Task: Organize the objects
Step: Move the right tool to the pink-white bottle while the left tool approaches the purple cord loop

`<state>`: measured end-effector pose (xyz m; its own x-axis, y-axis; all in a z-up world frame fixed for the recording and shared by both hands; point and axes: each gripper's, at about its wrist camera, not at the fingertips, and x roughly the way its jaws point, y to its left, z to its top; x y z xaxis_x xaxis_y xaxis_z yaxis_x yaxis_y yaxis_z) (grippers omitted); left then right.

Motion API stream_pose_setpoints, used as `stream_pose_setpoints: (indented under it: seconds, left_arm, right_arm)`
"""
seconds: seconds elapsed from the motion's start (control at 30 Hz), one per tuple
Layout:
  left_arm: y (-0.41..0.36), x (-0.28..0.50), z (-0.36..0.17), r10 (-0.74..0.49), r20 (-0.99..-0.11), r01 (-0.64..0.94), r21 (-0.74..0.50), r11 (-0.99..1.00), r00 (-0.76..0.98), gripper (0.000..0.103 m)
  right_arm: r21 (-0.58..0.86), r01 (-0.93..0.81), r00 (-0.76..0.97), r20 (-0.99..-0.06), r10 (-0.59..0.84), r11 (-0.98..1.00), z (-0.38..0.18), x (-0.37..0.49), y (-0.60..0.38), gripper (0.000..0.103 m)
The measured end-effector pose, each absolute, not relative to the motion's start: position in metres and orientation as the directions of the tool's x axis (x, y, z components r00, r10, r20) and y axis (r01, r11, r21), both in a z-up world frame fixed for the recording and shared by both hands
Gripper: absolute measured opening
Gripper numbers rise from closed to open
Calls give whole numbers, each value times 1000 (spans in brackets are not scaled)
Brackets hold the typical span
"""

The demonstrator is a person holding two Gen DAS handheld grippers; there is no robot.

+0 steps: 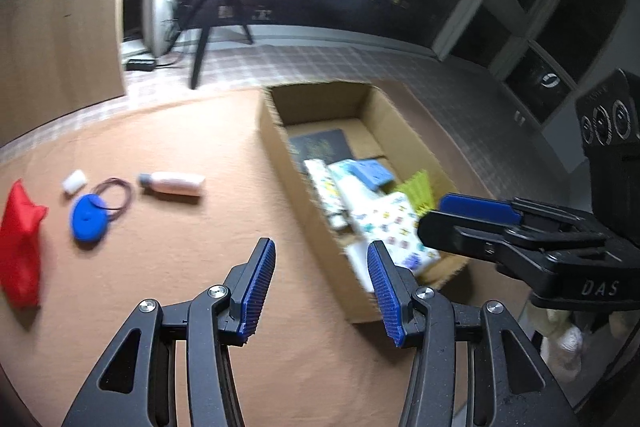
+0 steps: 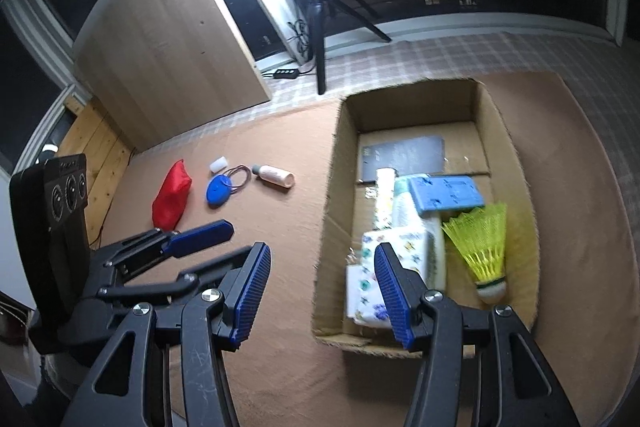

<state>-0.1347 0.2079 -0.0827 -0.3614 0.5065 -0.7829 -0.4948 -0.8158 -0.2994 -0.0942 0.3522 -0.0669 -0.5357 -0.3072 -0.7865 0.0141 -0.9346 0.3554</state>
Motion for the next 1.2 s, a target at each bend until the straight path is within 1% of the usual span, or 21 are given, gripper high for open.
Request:
stream_pose_setpoints:
  seconds: [0.17, 0.37, 0.57, 0.77, 1.0, 1.2]
  left_arm:
    - [184, -156, -77, 469, -792, -462, -271, -844, -391, 52]
    - [153, -192, -67, 447, -793, -417, -271, -867, -414, 52]
    - [119, -236, -71, 441, -799, -339, -316, -886, -408, 52]
    - [100, -265, -96, 416, -823, -278, -327, -903, -386, 51]
    - [105, -286, -137, 460, -838, -250, -397, -883, -295, 51]
    - [110, -303, -160, 472, -848, -234, -421, -876, -242, 51]
  right_arm:
    - [338, 51, -548, -777, -309, -940, -54, -116, 339, 50]
    - [345, 70, -543, -774, -326, -936, -47, -151, 327, 50]
    - [378, 56, -498, -791, -354, -924, -62, -186, 316, 50]
    - [357, 58, -442, -828, -344, -932, -83, -212, 304, 50]
    - [375, 41, -417, -836, -357, -926, -97, -229, 305, 50]
    - [378, 19, -408, -842, -352, -926, -103, -236, 313, 50]
